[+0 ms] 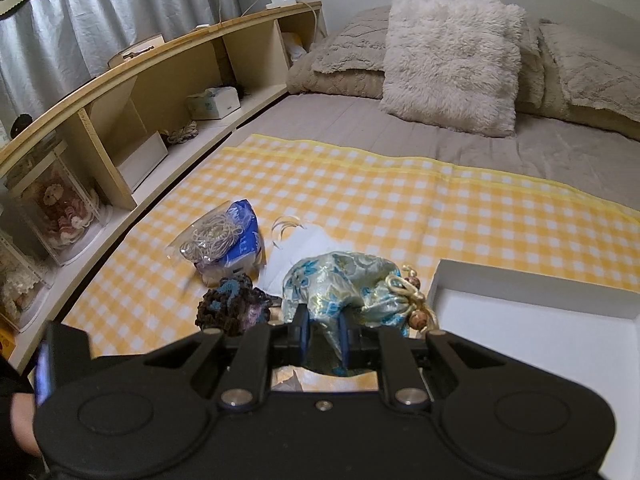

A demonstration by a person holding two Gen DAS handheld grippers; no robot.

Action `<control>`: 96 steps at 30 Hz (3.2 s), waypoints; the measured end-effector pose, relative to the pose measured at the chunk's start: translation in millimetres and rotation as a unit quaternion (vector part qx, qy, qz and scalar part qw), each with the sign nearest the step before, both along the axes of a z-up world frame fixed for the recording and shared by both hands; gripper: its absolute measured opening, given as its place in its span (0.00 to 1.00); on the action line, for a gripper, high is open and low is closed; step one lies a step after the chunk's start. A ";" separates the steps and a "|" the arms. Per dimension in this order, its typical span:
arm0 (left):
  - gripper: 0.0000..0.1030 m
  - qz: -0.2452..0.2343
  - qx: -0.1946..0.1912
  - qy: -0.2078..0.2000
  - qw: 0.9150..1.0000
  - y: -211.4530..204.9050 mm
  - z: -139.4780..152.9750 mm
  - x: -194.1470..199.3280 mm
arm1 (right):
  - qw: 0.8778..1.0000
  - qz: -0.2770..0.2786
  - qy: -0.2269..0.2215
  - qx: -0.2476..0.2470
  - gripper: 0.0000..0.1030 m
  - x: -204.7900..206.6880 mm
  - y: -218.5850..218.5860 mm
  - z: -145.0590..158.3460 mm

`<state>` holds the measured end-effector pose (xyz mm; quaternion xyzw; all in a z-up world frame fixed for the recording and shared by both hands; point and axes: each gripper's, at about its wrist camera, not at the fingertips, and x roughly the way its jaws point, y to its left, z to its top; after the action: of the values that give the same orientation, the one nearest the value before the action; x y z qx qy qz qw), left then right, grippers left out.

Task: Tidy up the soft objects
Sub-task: 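Carry the grey packet with left tool while right tool carries the floral pouch into the white tray, then open left tool releasing the packet while right tool releases the pouch in the tray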

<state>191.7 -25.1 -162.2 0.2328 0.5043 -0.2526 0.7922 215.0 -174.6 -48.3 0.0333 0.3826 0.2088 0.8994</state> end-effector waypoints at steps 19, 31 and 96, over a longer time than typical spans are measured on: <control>0.50 0.074 -0.077 -0.014 0.994 1.0 49.4 -3.6 | 1.000 -0.022 -0.015 0.007 0.15 -13.4 -17.7 10.4; 0.50 0.156 -0.176 -0.102 0.967 -10.3 115.6 -6.3 | 0.995 -0.077 -0.065 0.026 0.15 -41.2 -59.3 37.8; 0.69 0.186 -0.165 0.056 0.967 -132.3 36.8 31.3 | 0.973 -0.166 0.158 -0.010 0.50 -37.5 -157.9 -82.8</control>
<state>222.9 -157.4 -125.5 -0.0139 0.5337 -0.1934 0.8231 177.5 -332.4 -131.1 0.1203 0.5107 0.0450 0.8501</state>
